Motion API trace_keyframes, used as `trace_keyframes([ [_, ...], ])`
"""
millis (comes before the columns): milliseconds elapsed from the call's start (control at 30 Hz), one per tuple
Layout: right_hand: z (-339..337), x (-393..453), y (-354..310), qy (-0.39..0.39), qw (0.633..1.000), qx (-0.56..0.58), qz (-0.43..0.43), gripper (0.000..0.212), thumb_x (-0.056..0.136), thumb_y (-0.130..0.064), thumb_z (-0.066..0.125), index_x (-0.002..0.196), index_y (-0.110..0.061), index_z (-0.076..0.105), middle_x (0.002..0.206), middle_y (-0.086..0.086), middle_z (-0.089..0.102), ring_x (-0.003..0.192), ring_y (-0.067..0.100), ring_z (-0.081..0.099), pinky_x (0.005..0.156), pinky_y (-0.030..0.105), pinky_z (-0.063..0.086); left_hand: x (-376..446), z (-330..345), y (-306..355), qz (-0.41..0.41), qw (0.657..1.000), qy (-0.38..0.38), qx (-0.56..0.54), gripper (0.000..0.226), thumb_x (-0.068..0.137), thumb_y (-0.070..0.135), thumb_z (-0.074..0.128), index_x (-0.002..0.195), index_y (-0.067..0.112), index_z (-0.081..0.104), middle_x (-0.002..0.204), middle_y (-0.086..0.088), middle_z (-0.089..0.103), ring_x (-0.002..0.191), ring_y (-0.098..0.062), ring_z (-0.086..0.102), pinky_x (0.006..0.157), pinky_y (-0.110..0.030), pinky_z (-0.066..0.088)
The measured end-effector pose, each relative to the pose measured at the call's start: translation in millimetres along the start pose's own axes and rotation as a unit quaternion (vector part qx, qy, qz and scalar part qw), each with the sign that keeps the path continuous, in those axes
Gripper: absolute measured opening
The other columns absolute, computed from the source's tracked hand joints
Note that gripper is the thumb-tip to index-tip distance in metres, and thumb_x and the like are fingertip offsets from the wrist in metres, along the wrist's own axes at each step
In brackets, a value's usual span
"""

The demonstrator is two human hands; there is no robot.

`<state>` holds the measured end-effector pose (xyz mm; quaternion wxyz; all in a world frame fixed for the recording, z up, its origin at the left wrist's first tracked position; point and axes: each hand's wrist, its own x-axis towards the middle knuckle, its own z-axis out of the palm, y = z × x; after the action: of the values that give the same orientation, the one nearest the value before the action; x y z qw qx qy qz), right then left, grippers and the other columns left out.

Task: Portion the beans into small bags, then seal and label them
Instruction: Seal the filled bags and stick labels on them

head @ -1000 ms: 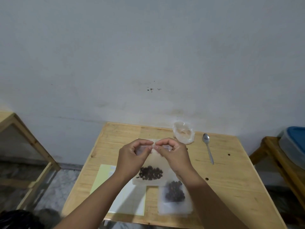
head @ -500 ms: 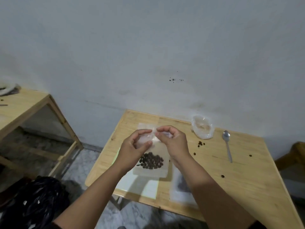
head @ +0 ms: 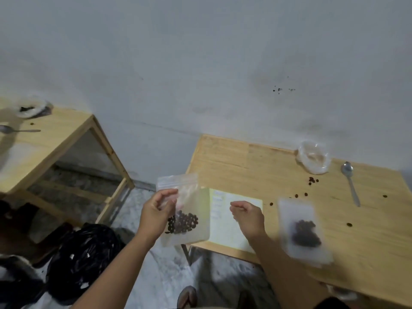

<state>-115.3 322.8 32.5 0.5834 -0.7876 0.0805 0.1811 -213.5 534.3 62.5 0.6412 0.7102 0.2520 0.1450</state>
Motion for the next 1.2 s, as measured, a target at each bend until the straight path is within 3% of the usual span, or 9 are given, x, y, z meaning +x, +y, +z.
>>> trace_keyframes([
  [267, 50, -9, 25, 0.065, 0.980, -0.189, -0.007, 0.022, 0.083, -0.013, 0.063, 0.103, -0.006, 0.070, 0.105, 0.010, 0.067, 0.100, 0.025, 0.061, 0.083, 0.023, 0.041, 13, -36, -36, -0.023, 0.998, -0.041, 0.041, 0.023, 0.090, 0.014, 0.062, 0.096, 0.036, 0.066, 0.103, 0.014, 0.068, 0.093, -0.009, 0.063, 0.081, -0.029, 0.051],
  [433, 68, -8, 26, 0.116, 0.961, -0.251, -0.022, 0.014, 0.085, -0.012, 0.061, 0.092, -0.003, 0.069, 0.096, 0.011, 0.063, 0.086, 0.022, 0.058, 0.072, 0.021, 0.036, 12, -39, -40, -0.043, 0.996, -0.077, 0.027, 0.019, 0.091, 0.018, 0.062, 0.099, 0.034, 0.067, 0.103, 0.022, 0.067, 0.099, 0.000, 0.062, 0.086, -0.027, 0.050],
  [633, 70, -10, 24, 0.107, 0.966, -0.234, -0.012, 0.012, 0.088, -0.008, 0.052, 0.079, -0.008, 0.059, 0.086, 0.005, 0.060, 0.082, 0.022, 0.056, 0.070, 0.025, 0.036, 13, -39, -37, -0.048, 0.995, -0.089, 0.006, 0.022, 0.091, 0.013, 0.060, 0.100, 0.032, 0.067, 0.107, 0.014, 0.067, 0.071, -0.006, 0.062, 0.067, -0.020, 0.053],
  [733, 64, -15, 11, 0.116, 0.979, -0.170, -0.004, 0.012, 0.088, -0.009, 0.052, 0.079, -0.010, 0.059, 0.080, 0.001, 0.062, 0.083, 0.024, 0.060, 0.072, 0.030, 0.043, 18, -39, -37, -0.045, 0.994, -0.095, 0.013, 0.026, 0.091, 0.014, 0.061, 0.100, 0.038, 0.066, 0.112, 0.018, 0.065, 0.081, -0.010, 0.062, 0.081, -0.028, 0.054],
  [800, 65, -21, -10, 0.127, 0.985, -0.111, -0.027, 0.011, 0.087, -0.013, 0.056, 0.077, -0.014, 0.061, 0.076, -0.002, 0.064, 0.079, 0.023, 0.063, 0.074, 0.036, 0.050, 21, -35, -35, -0.042, 0.994, -0.100, 0.014, 0.029, 0.090, 0.016, 0.062, 0.100, 0.043, 0.066, 0.110, 0.023, 0.064, 0.087, -0.025, 0.060, 0.087, -0.040, 0.053],
  [900, 76, -33, -46, 0.069, 0.989, -0.084, -0.098, 0.010, 0.085, -0.016, 0.062, 0.075, -0.015, 0.065, 0.063, -0.007, 0.061, 0.062, 0.008, 0.059, 0.065, 0.026, 0.048, 24, -26, -27, -0.036, 0.994, -0.105, 0.012, 0.030, 0.089, 0.016, 0.063, 0.101, 0.044, 0.066, 0.107, 0.023, 0.065, 0.104, -0.040, 0.058, 0.089, -0.048, 0.052],
  [1000, 86, -43, -69, 0.036, 0.980, -0.103, -0.165, 0.010, 0.084, -0.014, 0.065, 0.075, -0.015, 0.065, 0.061, -0.012, 0.059, 0.057, -0.004, 0.054, 0.058, 0.007, 0.040, 24, -15, -14, -0.025, 0.994, -0.108, 0.008, 0.030, 0.088, 0.014, 0.064, 0.099, 0.043, 0.066, 0.105, 0.026, 0.065, 0.109, -0.029, 0.059, 0.092, -0.044, 0.051],
  [1067, 87, -44, -76, 0.038, 0.976, -0.118, -0.176, 0.009, 0.084, -0.013, 0.065, 0.075, -0.015, 0.065, 0.061, -0.013, 0.058, 0.058, -0.008, 0.053, 0.058, 0.005, 0.040, 23, -10, -5, -0.019, 0.994, -0.108, 0.002, 0.031, 0.088, 0.013, 0.064, 0.099, 0.042, 0.065, 0.104, 0.026, 0.064, 0.110, -0.020, 0.060, 0.093, -0.037, 0.051],
  [1200, 82, -42, -84, 0.041, 0.967, -0.165, -0.187, 0.007, 0.085, -0.011, 0.063, 0.078, -0.011, 0.066, 0.061, -0.015, 0.053, 0.056, -0.003, 0.051, 0.058, 0.005, 0.038, 24, -5, 4, 0.002, 0.992, -0.129, -0.005, 0.030, 0.089, 0.015, 0.063, 0.108, 0.037, 0.066, 0.109, 0.024, 0.065, 0.114, -0.023, 0.057, 0.096, -0.037, 0.047],
])
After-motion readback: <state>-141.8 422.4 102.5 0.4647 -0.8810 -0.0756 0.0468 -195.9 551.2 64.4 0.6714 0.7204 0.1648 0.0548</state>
